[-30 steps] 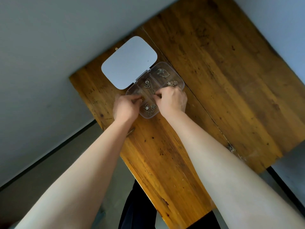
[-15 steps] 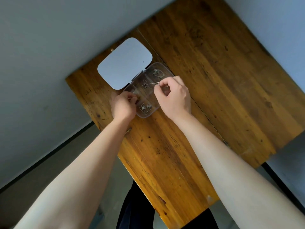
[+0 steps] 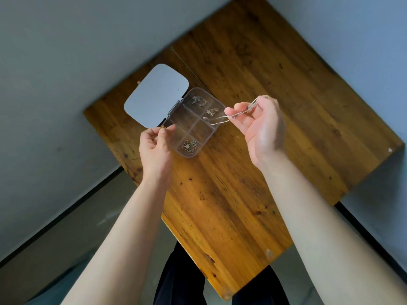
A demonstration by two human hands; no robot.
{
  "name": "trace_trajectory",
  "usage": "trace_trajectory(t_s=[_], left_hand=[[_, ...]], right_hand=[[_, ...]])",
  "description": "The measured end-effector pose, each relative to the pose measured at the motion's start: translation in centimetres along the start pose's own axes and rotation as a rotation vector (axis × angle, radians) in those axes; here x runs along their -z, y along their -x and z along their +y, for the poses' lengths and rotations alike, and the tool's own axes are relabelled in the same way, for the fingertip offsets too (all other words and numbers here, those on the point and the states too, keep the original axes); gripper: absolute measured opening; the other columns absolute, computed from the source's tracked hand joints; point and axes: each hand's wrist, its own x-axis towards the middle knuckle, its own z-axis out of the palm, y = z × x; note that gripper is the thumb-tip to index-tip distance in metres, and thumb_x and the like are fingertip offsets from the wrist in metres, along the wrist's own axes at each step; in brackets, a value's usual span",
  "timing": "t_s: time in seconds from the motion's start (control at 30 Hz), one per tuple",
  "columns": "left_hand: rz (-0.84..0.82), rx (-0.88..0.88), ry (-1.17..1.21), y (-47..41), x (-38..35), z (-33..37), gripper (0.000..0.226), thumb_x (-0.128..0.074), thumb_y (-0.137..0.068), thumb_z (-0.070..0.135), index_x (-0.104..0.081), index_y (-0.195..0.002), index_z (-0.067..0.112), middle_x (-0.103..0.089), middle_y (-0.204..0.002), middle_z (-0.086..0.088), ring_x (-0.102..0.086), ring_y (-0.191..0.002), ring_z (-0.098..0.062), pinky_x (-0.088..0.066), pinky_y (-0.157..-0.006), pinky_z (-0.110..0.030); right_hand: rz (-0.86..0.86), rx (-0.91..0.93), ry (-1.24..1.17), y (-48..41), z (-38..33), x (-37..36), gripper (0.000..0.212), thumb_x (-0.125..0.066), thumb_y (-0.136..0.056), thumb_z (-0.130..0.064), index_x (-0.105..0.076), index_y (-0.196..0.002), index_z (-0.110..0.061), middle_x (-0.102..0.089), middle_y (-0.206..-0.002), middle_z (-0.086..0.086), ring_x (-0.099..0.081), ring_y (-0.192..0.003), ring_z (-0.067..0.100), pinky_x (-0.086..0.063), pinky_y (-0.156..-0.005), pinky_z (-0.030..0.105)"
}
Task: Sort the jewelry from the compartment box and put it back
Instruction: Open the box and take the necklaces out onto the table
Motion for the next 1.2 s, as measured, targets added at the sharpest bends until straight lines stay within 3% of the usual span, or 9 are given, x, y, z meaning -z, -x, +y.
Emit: trace_trajectory(t_s=[0.13,0.27,0.4,0.53,0.63,0.77,1.0,1.1,1.2], left_hand=[[-0.121,0.071,0.252,1.3,-1.3,1.8,0.008,-0.047,-0.105,0.013,-0.054,-0.102,0.011,-0.075,-0.093,-0.008,-0.072,-0.102,-0.026,-0.057,-0.094,-0.043],[-0.274,0.224,0.487,4.4,-3.8,2.9,0.007,-0.049,-0.104,0.01,-0.056,-0.102,0.009,-0.071,-0.087,-0.009,-0.071,-0.097,-0.029,-0.057,-0.093,-0.044],[-0.36,0.327,0.56,6.9,-5.8,2.3,0.012,-0.05,-0.103,0.008,-0.059,-0.097,0.011,-0.071,-0.086,-0.01,-0.073,-0.093,-0.028,-0.058,-0.09,-0.043],[-0.302,0.405,0.441,7.9,-6.8,-0.8,0.007,-0.05,-0.104,0.01,-0.055,-0.099,0.012,-0.07,-0.079,-0.007,-0.074,-0.085,-0.023,-0.061,-0.078,-0.034],[-0.211,0.395,0.129,7.9,-6.7,-4.1,0.003,-0.048,-0.104,0.012,-0.051,-0.103,0.011,-0.067,-0.082,-0.008,-0.071,-0.08,-0.019,-0.059,-0.07,-0.029],[-0.142,0.35,-0.121,7.5,-5.6,-7.3,0.004,-0.05,-0.102,0.012,-0.053,-0.101,0.011,-0.067,-0.084,-0.008,-0.066,-0.076,-0.019,-0.056,-0.073,-0.034],[-0.175,0.21,-0.499,7.1,-3.9,-8.5,0.007,-0.058,-0.096,0.019,-0.06,-0.091,0.024,-0.065,-0.082,-0.001,-0.056,-0.068,-0.015,-0.05,-0.064,-0.032],[-0.201,0.127,-0.596,6.9,-3.6,-8.1,0.006,-0.06,-0.095,0.021,-0.064,-0.093,0.025,-0.064,-0.081,0.007,-0.058,-0.07,-0.012,-0.048,-0.06,-0.024],[-0.188,-0.015,-0.675,6.1,-3.1,-6.8,0.011,-0.056,-0.097,0.021,-0.066,-0.104,0.021,-0.067,-0.097,0.004,-0.062,-0.086,-0.014,-0.051,-0.073,-0.028]], right_hand=[[0.012,-0.052,-0.095,1.0,-1.6,0.8,0.02,-0.049,-0.094,-0.024,-0.054,-0.089,-0.005,-0.058,-0.068,0.007,-0.065,-0.065,0.021,-0.06,-0.085,0.042],[0.013,-0.053,-0.186,2.2,-3.3,2.6,0.044,-0.046,-0.099,-0.022,-0.06,-0.057,-0.021,-0.051,-0.061,0.002,-0.051,-0.055,0.015,-0.057,-0.073,0.034],[0.023,-0.048,-0.195,2.7,-4.1,4.7,0.052,-0.046,-0.099,-0.022,-0.064,-0.051,-0.024,-0.051,-0.061,0.0,-0.049,-0.053,0.014,-0.055,-0.069,0.031],[0.091,-0.054,-0.174,2.8,-3.9,6.5,0.049,-0.046,-0.099,-0.023,-0.066,-0.055,-0.024,-0.053,-0.061,0.0,-0.052,-0.054,0.016,-0.055,-0.072,0.032],[0.173,-0.063,-0.123,2.9,-3.2,7.8,0.028,-0.047,-0.098,-0.024,-0.059,-0.074,-0.017,-0.056,-0.064,0.001,-0.055,-0.057,0.016,-0.055,-0.075,0.034],[0.194,-0.043,-0.078,2.6,-2.2,9.4,0.015,-0.053,-0.091,-0.029,-0.059,-0.09,-0.015,-0.063,-0.069,0.0,-0.063,-0.063,0.016,-0.057,-0.074,0.032],[0.13,-0.146,0.834,1.1,3.1,12.8,0.029,-0.05,-0.103,-0.033,-0.063,-0.121,-0.015,-0.069,-0.111,-0.005,-0.064,-0.103,0.013,-0.053,-0.092,0.032],[0.078,-0.183,1.109,0.6,4.5,14.3,0.029,-0.05,-0.103,-0.029,-0.064,-0.125,-0.017,-0.066,-0.122,-0.001,-0.057,-0.105,0.014,-0.044,-0.084,0.026],[0.111,-0.147,1.218,0.2,5.1,14.3,0.026,-0.052,-0.101,-0.032,-0.064,-0.123,-0.023,-0.065,-0.126,0.0,-0.056,-0.108,0.015,-0.043,-0.078,0.022]])
